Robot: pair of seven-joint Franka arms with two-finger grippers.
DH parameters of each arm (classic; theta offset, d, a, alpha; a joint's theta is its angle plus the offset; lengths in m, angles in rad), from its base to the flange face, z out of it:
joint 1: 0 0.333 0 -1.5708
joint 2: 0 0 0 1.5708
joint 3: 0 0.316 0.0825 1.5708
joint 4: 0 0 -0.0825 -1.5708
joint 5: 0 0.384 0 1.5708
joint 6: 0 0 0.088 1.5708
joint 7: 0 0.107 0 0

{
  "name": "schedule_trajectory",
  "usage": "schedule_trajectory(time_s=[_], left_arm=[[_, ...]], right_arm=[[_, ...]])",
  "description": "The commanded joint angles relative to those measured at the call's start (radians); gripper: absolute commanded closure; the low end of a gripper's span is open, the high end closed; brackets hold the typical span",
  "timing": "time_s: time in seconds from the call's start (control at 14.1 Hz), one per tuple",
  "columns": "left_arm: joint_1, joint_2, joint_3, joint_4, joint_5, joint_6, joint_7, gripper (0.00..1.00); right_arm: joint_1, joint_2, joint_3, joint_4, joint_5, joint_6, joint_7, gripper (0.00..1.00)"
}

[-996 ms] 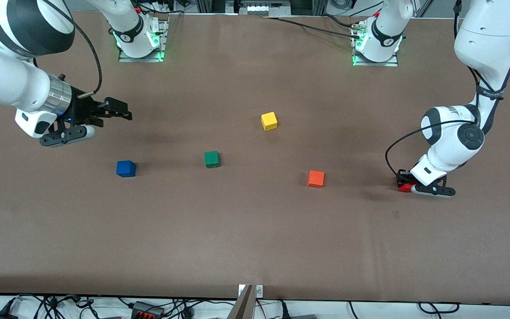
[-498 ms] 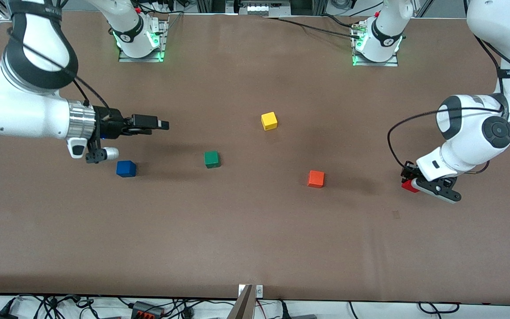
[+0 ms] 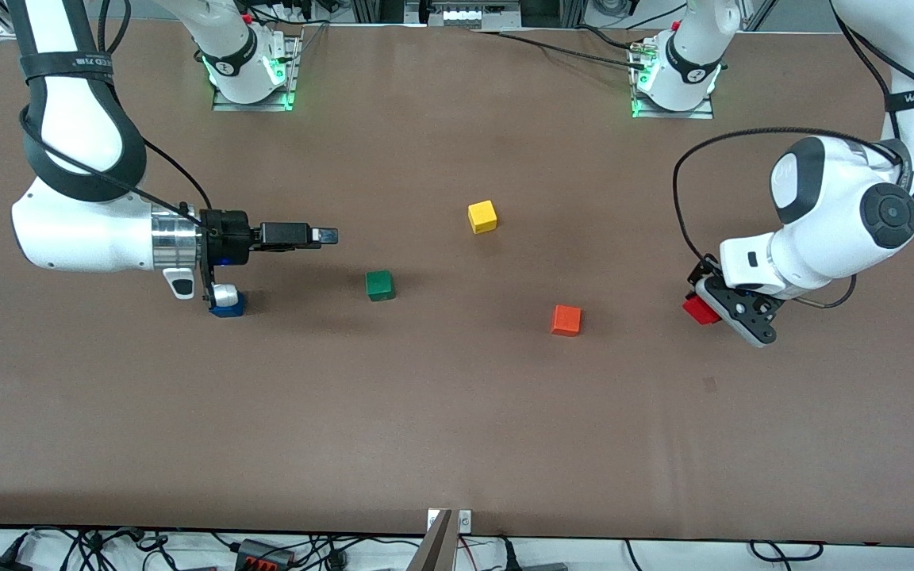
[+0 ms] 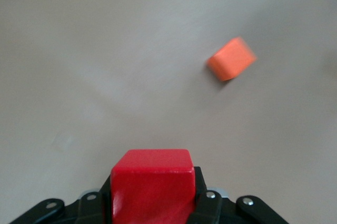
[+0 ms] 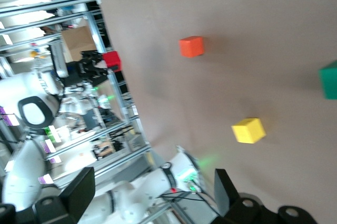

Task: Pass red block to right arm, stack on blue
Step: 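Lift the red cube with the left gripper while the right gripper advances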

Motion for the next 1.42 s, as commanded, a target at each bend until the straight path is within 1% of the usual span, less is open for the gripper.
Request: schedule_trajectory(time_s=[0.0,0.14,0.21,0.36,0.5,0.64,0.78,0.93,1.07,1.21,1.28,1.35], left_arm=[[0.003,0.005,-0.055,0.034,-0.134,-0.034,0.235,0.93],[0.0,0.025,-0.105,0.034,-0.341,-0.034,0.355,0.93],[0.0,0.038,-0.124,0.036,-0.442,-0.027,0.424,0.93],[-0.01,0.071,-0.133,0.036,-0.671,-0.026,0.647,0.93],[-0.024,0.086,-0.144,0.036,-0.844,-0.026,0.876,0.93],[-0.048,0.097,-0.146,0.039,-1.002,-0.023,1.027,0.93],[-0.096,0.11,-0.144,0.039,-1.189,-0.021,1.144,0.93],[-0.133,0.112,-0.144,0.039,-1.32,0.018,1.245,0.93],[-0.2,0.132,-0.144,0.043,-1.412,0.118,1.28,0.93],[-0.257,0.156,-0.144,0.073,-1.533,0.193,1.349,0.93],[-0.279,0.178,-0.144,0.095,-1.591,0.206,1.386,0.93],[-0.294,0.195,-0.144,0.105,-1.645,0.207,1.423,0.93]], right_arm=[[0.01,0.045,-0.005,0.014,0.103,0.006,-0.059,0.0],[0.008,0.074,-0.006,0.014,0.182,0.006,-0.119,0.0],[0.01,0.083,-0.006,0.014,0.207,0.006,-0.148,0.0],[0.016,0.086,-0.006,0.014,0.214,0.006,-0.151,0.0],[0.034,0.106,-0.006,0.014,0.255,0.006,-0.179,0.0],[0.034,0.137,-0.006,0.014,0.275,-0.008,-0.316,0.0],[0.037,0.172,-0.005,0.012,0.307,-0.03,-0.378,0.0],[0.047,0.177,-0.005,0.008,0.379,-0.047,-0.386,0.0],[0.057,0.188,-0.005,0.008,0.434,-0.063,-0.386,0.0],[0.089,0.194,-0.005,0.009,0.498,-0.067,-0.383,0.0],[0.103,0.195,-0.005,0.008,0.525,-0.067,-0.38,0.0],[0.113,0.207,-0.005,0.008,0.526,-0.07,-0.386,0.0]])
